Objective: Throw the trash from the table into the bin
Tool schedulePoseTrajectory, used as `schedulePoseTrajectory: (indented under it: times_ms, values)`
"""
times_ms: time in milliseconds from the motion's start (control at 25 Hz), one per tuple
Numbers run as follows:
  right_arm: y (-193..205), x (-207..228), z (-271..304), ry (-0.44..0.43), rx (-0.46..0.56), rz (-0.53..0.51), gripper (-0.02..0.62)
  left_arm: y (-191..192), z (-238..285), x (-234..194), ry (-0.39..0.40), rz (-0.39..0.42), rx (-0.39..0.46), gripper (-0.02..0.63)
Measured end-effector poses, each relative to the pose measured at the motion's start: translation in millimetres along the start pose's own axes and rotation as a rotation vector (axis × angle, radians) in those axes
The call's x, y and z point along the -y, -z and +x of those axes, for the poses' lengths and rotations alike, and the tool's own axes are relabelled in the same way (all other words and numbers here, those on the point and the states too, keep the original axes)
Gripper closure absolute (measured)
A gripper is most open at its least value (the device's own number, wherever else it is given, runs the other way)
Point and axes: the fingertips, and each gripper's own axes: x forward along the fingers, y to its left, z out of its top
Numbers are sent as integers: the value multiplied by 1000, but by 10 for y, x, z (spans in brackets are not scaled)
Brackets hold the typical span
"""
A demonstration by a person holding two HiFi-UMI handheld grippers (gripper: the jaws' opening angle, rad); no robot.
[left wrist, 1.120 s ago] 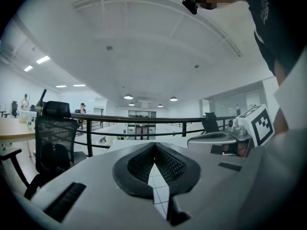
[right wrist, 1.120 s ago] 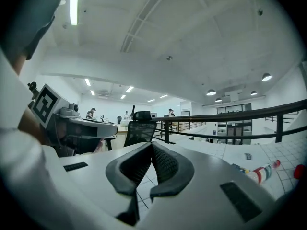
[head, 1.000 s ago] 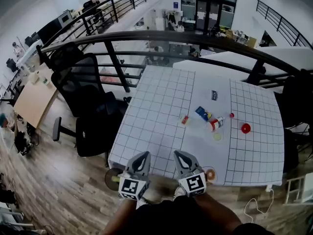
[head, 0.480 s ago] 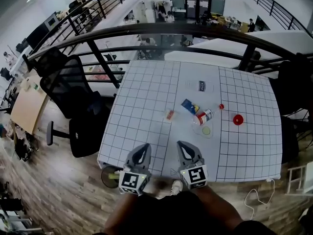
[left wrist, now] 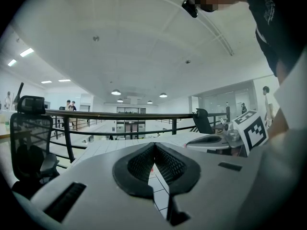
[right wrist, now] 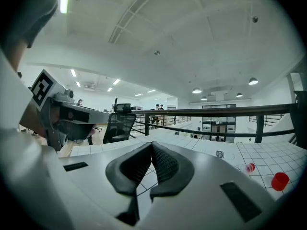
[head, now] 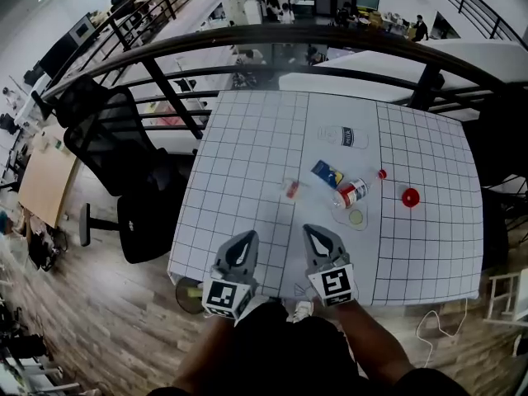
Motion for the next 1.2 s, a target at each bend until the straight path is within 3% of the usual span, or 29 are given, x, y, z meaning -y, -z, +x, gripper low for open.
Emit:
schedulePoseTrajectory:
  times_ms: [480, 880, 960, 1040, 1200]
  values:
    - [156, -27, 548, -11, -97, -39, 572, 83, 472, -341, 124, -12, -4, 588]
    - [454, 96, 968, -3, -246, -75, 571, 194, 758, -692, 163, -49, -24, 588]
    - [499, 96, 1044, -16, -273, -92, 551, 228, 797, -751, 166, -59, -29, 588]
    - [561, 101, 1125, -33, -304, -113, 481, 240, 831, -801, 169, -67, -29, 588]
    - [704, 119, 1252, -73, -383, -158, 435, 248, 875, -858, 179, -71, -28, 588]
